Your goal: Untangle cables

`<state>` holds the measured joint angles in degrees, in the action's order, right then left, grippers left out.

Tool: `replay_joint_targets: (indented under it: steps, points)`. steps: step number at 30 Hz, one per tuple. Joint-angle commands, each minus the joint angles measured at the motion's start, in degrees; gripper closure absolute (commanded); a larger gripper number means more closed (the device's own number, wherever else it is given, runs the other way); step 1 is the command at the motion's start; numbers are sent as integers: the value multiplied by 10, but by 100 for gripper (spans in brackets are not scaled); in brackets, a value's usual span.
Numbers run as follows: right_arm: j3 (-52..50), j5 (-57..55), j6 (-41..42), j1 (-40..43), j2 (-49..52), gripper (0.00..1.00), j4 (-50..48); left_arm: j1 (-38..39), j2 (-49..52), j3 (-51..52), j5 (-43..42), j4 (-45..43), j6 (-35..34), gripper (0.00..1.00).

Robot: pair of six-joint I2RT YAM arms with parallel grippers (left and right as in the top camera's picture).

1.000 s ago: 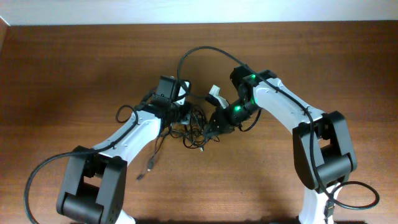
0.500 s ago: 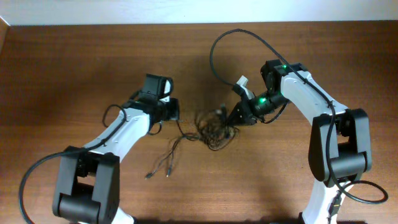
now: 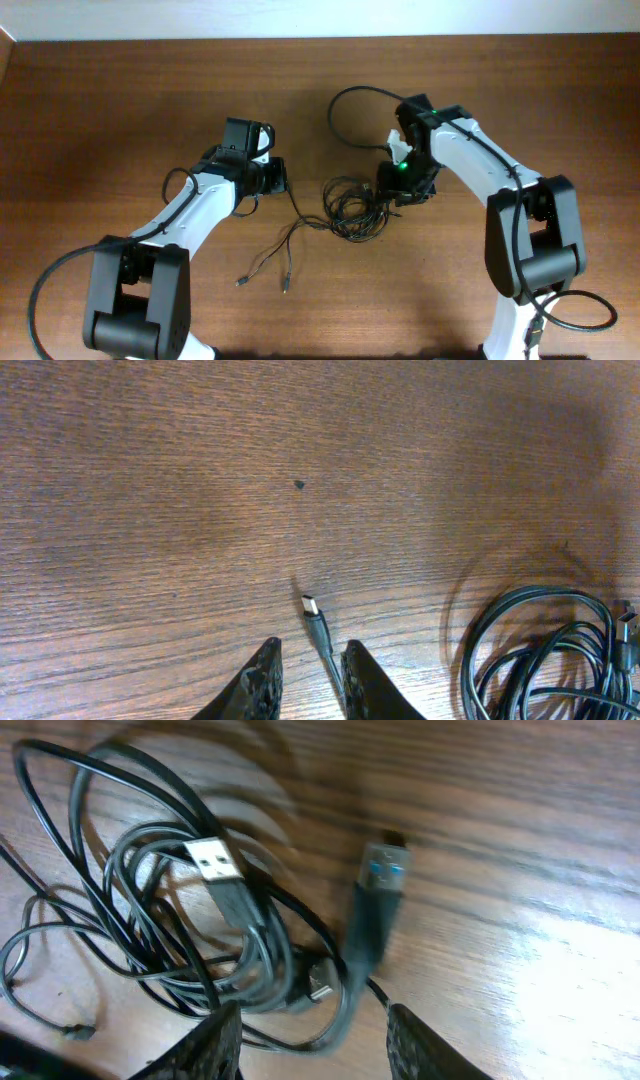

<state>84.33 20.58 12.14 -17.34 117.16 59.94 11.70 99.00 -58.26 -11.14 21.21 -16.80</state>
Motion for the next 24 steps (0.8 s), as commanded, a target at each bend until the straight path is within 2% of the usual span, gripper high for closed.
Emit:
replay_joint_targets:
  steps: [1, 5, 6, 7, 8, 9, 10, 13, 14, 16, 17, 18, 20, 22, 24]
  points:
    - [-2, -44, 52, -27, -15, 53, -16, -2, 6, 1, -7, 1, -5, 78]
    - [-30, -113, 83, -61, -15, 61, -82, -2, 6, 1, -16, 1, -5, 78]
    - [-41, -126, 83, -64, -15, 67, -96, -2, 6, 1, -16, 1, -5, 78]
    - [-49, -129, 83, -64, -15, 76, -107, -2, 6, 1, -16, 1, -5, 78]
    - [-56, -129, 83, -64, -15, 93, -116, -2, 6, 1, -16, 0, -5, 78]
    - [-55, -126, 83, -63, -15, 96, -116, -2, 6, 1, -16, -1, -5, 78]
    - [-43, -104, 83, -58, -19, 96, -110, -2, 6, 1, -16, -2, -5, 78]
    - [41, 91, 31, -42, -28, 96, -74, -2, 6, 1, -16, -1, -5, 78]
    - [62, 109, 31, -42, -28, 89, -62, -2, 6, 1, -16, -1, -5, 79]
    - [68, 109, 31, -42, -28, 58, -55, -2, 6, 1, -16, -1, -5, 79]
    - [68, 109, 33, -42, -28, 50, -39, -2, 6, 1, -16, -1, -5, 79]
    - [68, 102, 32, -44, -28, 45, 0, -2, 6, 1, -16, -1, -5, 78]
    - [68, 87, 33, -44, -28, 43, 47, -2, 6, 1, -16, -1, -5, 78]
    - [68, 78, 35, -43, -28, 34, 70, -2, 6, 1, -23, -1, -5, 78]
    - [67, 76, 88, -43, -28, 33, 68, -2, 6, 1, -29, -2, -5, 77]
